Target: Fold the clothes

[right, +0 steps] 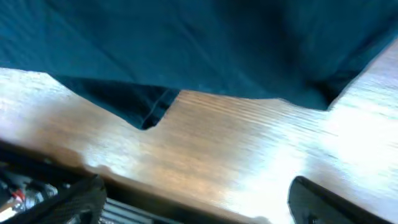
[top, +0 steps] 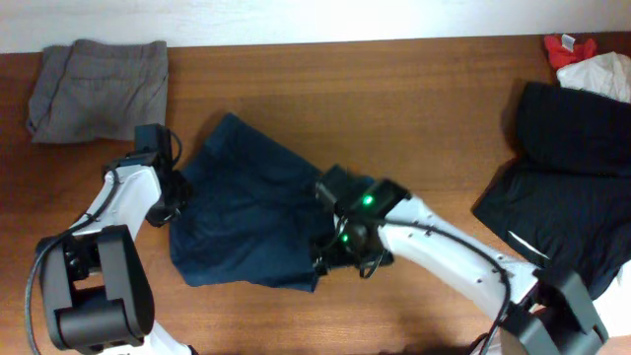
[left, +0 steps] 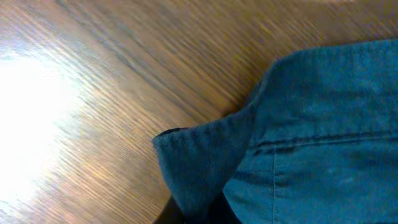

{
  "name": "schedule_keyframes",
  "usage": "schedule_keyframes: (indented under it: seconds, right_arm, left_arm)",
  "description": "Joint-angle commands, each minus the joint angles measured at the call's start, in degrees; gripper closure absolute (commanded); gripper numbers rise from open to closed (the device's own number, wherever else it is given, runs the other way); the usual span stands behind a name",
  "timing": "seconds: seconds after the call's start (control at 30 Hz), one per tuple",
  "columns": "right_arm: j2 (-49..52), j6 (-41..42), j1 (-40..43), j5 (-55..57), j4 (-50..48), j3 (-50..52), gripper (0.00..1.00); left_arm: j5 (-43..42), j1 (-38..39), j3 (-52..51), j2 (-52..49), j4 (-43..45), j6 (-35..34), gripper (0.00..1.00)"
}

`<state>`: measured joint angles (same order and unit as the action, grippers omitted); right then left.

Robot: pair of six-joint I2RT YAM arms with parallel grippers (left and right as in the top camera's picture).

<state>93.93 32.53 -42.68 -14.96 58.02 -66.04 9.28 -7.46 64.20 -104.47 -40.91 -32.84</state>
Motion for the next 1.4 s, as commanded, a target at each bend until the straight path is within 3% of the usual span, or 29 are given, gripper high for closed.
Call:
schedule_keyframes:
  seconds: [0.0, 0.13, 0.37, 0.63, 0.7, 0.8, 0.9, 1.03, 1.07, 1.13, 1.37]
  right_arm:
    - [-0.6, 4.2, -4.9, -0.9, -5.5, 2.6, 0.04]
    - [-0.1, 9.7, -9.1, -0.9, -15.9, 4.4, 0.04]
    - [9.3, 14.7, -12.8, 2.5, -20.8, 4.5, 0.04]
    - [11.4, 14.7, -12.8, 5.6, -21.9, 4.5, 0.19]
    - [11.4, 14.7, -12.8, 6.8, -22.1, 4.5, 0.32]
    - [11.4, 16.0, -12.8, 6.6, -22.4, 4.5, 0.52]
    - [11.4, 16.0, -12.8, 6.7, -23.2, 4.5, 0.56]
    - [11.4, 16.0, -12.8, 8.5, -23.1, 4.5, 0.83]
    - [11.4, 16.0, -12.7, 9.3, -22.8, 4.5, 0.94]
    - [11.3, 16.0, -12.2, 9.4, -21.6, 4.3, 0.96]
    - [3.8, 14.9, -4.6, 14.0, -4.1, -2.0, 0.96]
  left_arm:
    - [0.6, -2.7, 1.1, 0.4, -0.3, -1.0, 0.99]
    - [0.6, -2.7, 0.6, 0.4, -0.8, -1.0, 0.99]
    - [0.6, -2.7, -0.2, 0.4, -1.2, -1.0, 0.98]
    - [0.6, -2.7, -0.5, 0.4, -0.9, -1.0, 0.98]
    - [0.6, -2.7, -0.5, 0.4, -0.9, -1.0, 0.89]
    - [0.6, -2.7, -0.5, 0.4, -0.9, -1.0, 0.89]
    - [0.6, -2.7, -0.5, 0.4, -0.9, -1.0, 0.89]
    - [0.6, -2.7, -0.5, 0.4, -1.1, -1.0, 0.90]
    - [0.6, -2.7, -0.5, 0.4, -1.1, -1.0, 0.90]
    - [0.6, -2.7, -0.5, 0.4, -1.2, -1.0, 0.99]
    - [-3.9, -2.7, 0.8, 3.7, -4.8, -1.0, 0.99]
